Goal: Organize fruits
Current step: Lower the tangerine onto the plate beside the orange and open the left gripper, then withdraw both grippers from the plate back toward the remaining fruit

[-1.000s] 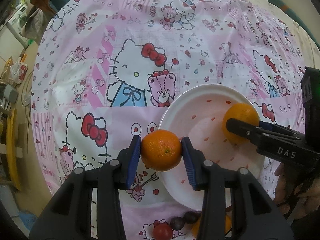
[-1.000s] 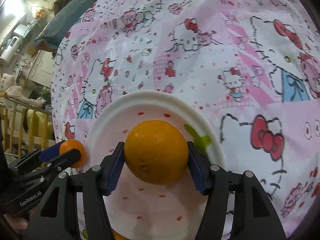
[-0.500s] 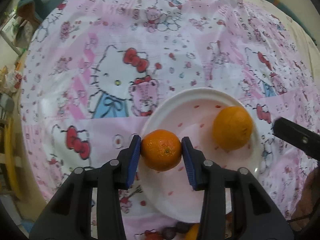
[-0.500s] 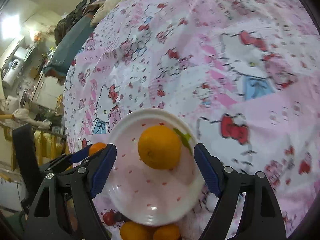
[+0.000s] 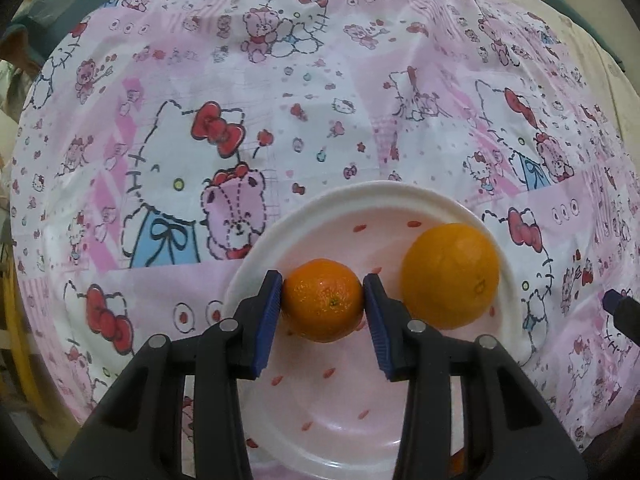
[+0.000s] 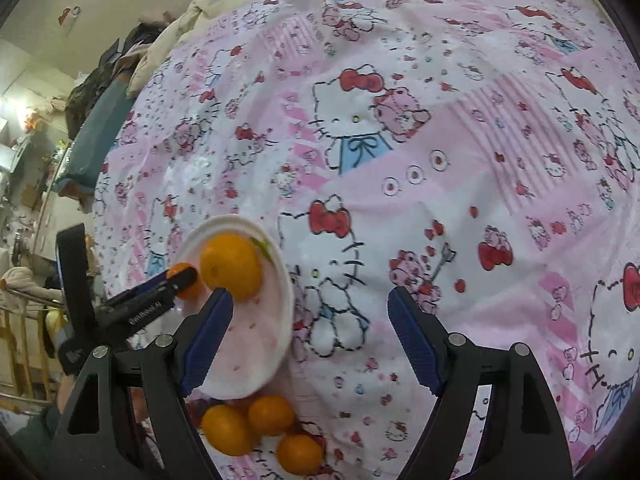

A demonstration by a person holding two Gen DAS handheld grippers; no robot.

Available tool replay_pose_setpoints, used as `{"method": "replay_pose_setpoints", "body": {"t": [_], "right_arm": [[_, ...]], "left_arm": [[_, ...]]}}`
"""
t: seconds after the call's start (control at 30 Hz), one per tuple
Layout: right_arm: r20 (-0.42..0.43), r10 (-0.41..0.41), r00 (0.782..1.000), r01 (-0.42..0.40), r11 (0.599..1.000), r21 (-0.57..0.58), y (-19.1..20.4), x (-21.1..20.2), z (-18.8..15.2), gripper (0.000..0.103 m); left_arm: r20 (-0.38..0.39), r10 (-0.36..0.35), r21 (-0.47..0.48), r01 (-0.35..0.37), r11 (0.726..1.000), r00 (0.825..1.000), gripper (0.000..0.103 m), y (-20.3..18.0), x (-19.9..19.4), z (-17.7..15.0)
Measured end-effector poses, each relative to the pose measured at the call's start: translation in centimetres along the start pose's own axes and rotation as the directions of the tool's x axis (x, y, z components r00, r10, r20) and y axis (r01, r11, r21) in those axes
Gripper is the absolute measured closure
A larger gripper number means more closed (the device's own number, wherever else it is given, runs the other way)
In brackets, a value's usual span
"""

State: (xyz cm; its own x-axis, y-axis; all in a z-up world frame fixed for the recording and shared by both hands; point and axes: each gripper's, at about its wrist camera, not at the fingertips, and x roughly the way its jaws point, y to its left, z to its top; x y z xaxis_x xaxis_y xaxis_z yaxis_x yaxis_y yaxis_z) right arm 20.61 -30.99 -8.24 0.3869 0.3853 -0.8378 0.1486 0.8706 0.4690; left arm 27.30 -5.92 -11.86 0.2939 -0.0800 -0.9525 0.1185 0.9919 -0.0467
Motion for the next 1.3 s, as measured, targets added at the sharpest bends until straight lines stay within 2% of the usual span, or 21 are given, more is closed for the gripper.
{"method": "replay_pose_setpoints", "body": {"t": [0.1, 0.2, 0.47, 0.57, 0.63, 0.67, 0.87, 1.03, 1.2, 1.3], "right_arm": [[0.009, 0.027, 1.000, -0.027, 0.999, -0.031, 0.6, 0.0, 0.1, 0.021], [0.029, 0.007, 1.000, -0.005, 0.998, -0.062, 1.1, -0.2, 0.0, 0.021], [0.048, 0.027, 0.998, -0.026, 0.999, -0.022, 0.2, -0.7, 0.2, 0.021], [0.052, 0.040, 0.998, -0.039, 0.999, -0.022, 0.2, -0.8, 0.3, 0.020], [0.057, 0.030, 0.998, -0.028, 0.999, -0.036, 0.4, -0.9, 0.2, 0.020], [0.059, 0.027, 0.998, -0.025, 0.999, -0.041, 0.5, -0.9, 0.2, 0.020], [0.045, 0.088, 0.995, -0.087, 0.996, -0.024, 0.6, -1.2, 0.1, 0.019], [0.061, 0.104, 0.993, -0.100, 0.993, -0.065, 1.5, -2.2, -0.5, 0.004], [0.104, 0.061, 0.993, -0.047, 0.990, -0.136, 2.5, -3.7, -1.4, 0.000], [0.117, 0.084, 0.990, -0.068, 0.988, -0.141, 2.5, -4.5, -2.1, 0.000]], "left_arm": [[0.006, 0.012, 0.000, -0.012, 1.000, 1.000, 0.065, -0.3, 0.1, -0.1], [0.006, 0.016, -0.003, -0.016, 1.000, 1.000, 0.065, -0.4, 0.2, -0.1], [-0.008, 0.042, 0.001, -0.042, 0.999, 0.999, 0.063, -0.3, 0.6, -0.1], [-0.001, 0.027, -0.001, -0.027, 1.000, 1.000, 0.044, 0.0, 0.3, 0.1], [0.027, 0.031, -0.003, -0.031, 1.000, 0.999, 0.026, 0.1, -0.4, 0.2], [0.042, 0.030, -0.006, -0.030, 1.000, 0.999, 0.023, 0.1, -0.8, 0.2], [0.121, 0.004, -0.027, -0.001, 1.000, 0.993, 0.023, 0.4, -3.2, -0.5], [0.146, -0.004, -0.075, 0.015, 0.997, 0.989, 0.023, 1.3, -5.1, -1.6], [0.178, -0.028, -0.092, 0.045, 0.995, 0.984, 0.023, 1.4, -8.1, -3.3], [0.206, -0.014, -0.086, 0.032, 0.996, 0.978, 0.023, 1.3, -10.0, -4.5]]}}
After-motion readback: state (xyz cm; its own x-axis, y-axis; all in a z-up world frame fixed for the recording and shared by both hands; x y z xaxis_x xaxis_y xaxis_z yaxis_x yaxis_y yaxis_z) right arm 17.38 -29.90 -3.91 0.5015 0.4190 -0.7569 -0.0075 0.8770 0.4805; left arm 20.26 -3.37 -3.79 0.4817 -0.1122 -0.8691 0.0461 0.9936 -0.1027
